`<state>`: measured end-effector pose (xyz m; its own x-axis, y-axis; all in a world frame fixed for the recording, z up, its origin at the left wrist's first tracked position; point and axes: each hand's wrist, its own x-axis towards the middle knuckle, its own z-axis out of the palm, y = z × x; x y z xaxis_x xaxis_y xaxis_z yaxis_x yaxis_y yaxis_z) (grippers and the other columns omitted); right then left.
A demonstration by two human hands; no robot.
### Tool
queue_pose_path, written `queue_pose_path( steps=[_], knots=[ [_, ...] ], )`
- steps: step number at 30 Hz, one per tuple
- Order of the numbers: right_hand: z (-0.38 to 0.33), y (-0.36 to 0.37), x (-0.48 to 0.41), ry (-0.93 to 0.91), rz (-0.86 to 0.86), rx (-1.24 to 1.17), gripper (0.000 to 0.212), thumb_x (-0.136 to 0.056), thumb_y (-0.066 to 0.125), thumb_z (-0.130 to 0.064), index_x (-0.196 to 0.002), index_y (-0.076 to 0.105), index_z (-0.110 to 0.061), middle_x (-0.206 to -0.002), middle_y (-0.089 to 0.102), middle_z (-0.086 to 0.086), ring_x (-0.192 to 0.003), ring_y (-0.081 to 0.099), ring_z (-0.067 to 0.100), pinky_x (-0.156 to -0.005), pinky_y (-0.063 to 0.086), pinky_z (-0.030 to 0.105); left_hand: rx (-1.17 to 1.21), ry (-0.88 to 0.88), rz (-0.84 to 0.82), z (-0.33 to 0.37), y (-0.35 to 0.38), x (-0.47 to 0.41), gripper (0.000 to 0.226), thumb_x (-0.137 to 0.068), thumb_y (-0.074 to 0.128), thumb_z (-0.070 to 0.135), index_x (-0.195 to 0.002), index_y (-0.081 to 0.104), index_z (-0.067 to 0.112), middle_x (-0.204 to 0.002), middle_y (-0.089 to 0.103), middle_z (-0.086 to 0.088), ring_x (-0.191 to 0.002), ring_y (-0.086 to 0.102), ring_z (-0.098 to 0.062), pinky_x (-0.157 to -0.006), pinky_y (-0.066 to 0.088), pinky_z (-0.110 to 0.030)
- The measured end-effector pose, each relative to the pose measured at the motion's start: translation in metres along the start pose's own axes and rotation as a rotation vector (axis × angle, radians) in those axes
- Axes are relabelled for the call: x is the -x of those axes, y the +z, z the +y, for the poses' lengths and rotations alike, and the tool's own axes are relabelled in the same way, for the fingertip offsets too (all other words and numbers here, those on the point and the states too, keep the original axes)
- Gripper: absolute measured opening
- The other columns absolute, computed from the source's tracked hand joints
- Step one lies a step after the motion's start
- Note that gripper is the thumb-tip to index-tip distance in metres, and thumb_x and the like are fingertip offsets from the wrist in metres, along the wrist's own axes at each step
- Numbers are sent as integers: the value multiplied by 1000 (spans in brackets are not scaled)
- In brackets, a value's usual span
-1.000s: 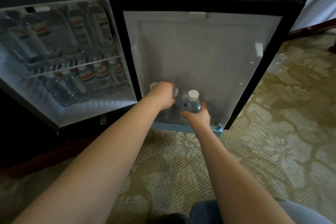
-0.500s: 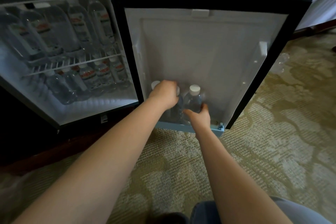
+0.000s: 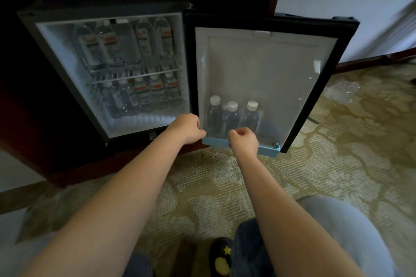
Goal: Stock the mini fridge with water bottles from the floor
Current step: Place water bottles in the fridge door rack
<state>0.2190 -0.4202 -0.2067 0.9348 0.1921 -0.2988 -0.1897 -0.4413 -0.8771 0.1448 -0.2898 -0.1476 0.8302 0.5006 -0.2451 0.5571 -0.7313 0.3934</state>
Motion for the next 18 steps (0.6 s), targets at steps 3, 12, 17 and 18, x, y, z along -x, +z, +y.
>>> queue_pose_path(
  steps=[3,12,17,18],
  knots=[
    [-26,8,37,5,-238,59,28,-89,58,-27,-110,60,-9,-91,68,5,-78,66,20,-68,55,34,-3,-29,-56,-21,-18,36,28,-88,60,34,-101,63,10,-101,56,-3,-90,52,-19,-75,43,-29],
    [-105,47,154,-305,-532,234,17,-92,58,-28,-104,53,-17,-94,67,5,-78,63,18,-65,47,29,-48,-245,99,-98,-94,148,22,-91,54,28,-94,63,8,-97,62,-10,-86,60,-25,-69,44,-33],
    [-116,96,234,-593,-670,427,13,-90,58,-31,-92,56,-17,-100,67,10,-95,64,27,-89,53,45,46,-407,219,-172,-103,226,22,-89,57,25,-74,55,10,-75,51,-6,-72,50,-23,-63,39,-31],
    [-114,106,251,-646,-704,463,14,-90,57,-31,-93,57,-17,-101,67,10,-96,64,27,-88,53,44,45,-453,235,-189,-100,242,21,-89,58,26,-76,57,10,-75,53,-6,-75,52,-23,-67,40,-31]
  ],
)
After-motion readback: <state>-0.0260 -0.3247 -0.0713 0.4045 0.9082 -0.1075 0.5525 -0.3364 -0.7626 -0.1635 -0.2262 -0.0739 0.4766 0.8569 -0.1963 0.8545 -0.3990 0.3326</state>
